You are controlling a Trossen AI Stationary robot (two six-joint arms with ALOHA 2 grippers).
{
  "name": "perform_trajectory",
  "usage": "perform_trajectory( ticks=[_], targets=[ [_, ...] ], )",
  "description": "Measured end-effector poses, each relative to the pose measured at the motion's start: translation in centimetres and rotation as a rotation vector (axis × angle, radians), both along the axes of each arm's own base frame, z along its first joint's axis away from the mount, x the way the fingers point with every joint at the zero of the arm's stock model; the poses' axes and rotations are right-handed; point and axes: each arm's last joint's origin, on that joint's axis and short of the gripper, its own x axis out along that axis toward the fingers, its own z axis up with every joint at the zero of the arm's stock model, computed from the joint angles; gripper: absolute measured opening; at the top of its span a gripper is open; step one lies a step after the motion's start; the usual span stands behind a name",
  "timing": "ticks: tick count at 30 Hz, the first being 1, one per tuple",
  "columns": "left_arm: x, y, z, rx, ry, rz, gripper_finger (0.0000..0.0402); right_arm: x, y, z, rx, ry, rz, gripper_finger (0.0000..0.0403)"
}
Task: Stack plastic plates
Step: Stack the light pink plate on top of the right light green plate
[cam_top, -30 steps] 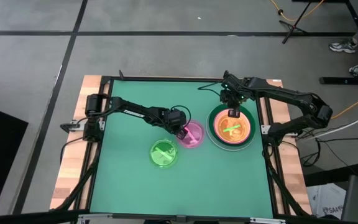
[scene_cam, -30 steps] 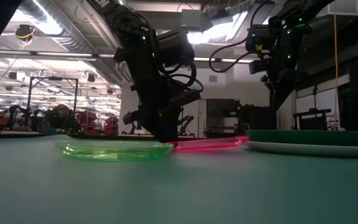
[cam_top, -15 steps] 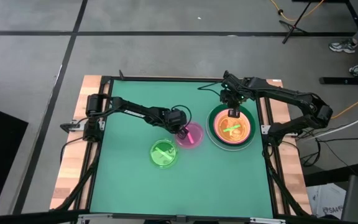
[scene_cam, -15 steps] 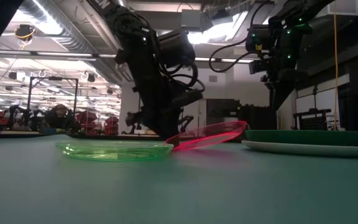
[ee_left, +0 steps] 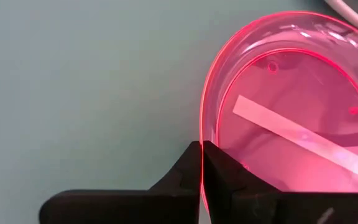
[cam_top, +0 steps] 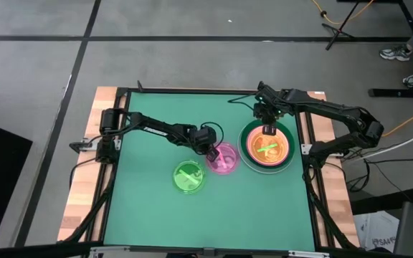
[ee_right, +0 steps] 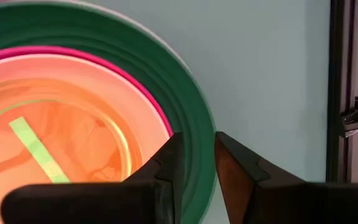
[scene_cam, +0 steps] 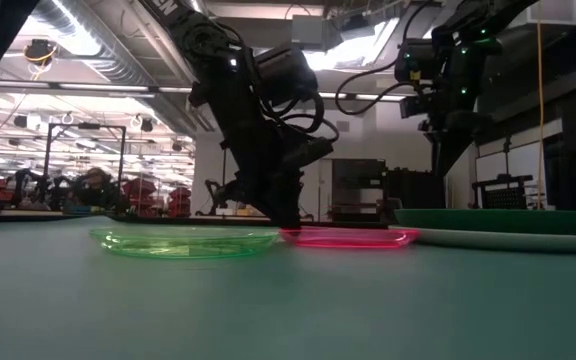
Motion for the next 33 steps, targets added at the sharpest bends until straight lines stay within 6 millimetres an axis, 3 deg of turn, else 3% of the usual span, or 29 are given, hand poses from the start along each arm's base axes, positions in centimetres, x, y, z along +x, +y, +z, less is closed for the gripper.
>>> perform_trajectory(
  ticks=[12,27,33],
  targets=[
    [0.1,-0.3,0.5,-0.057,-0.029,-0.089,0.0,0.1,-0.1,0.0,-0.009,-0.014,-0.001,0.0079],
    [-0.5,-0.5,5.2,-0.005,-0.148,-0.229,0.0,0.0,0.0,0.0,-0.001,-0.003,-0.003,0.0079],
    [-0.2,-0.5,5.9,0.014,-0.215,-0.243,0.0,0.0,0.0,0.0,0.001,-0.002,-0.003,0.0079]
  ],
)
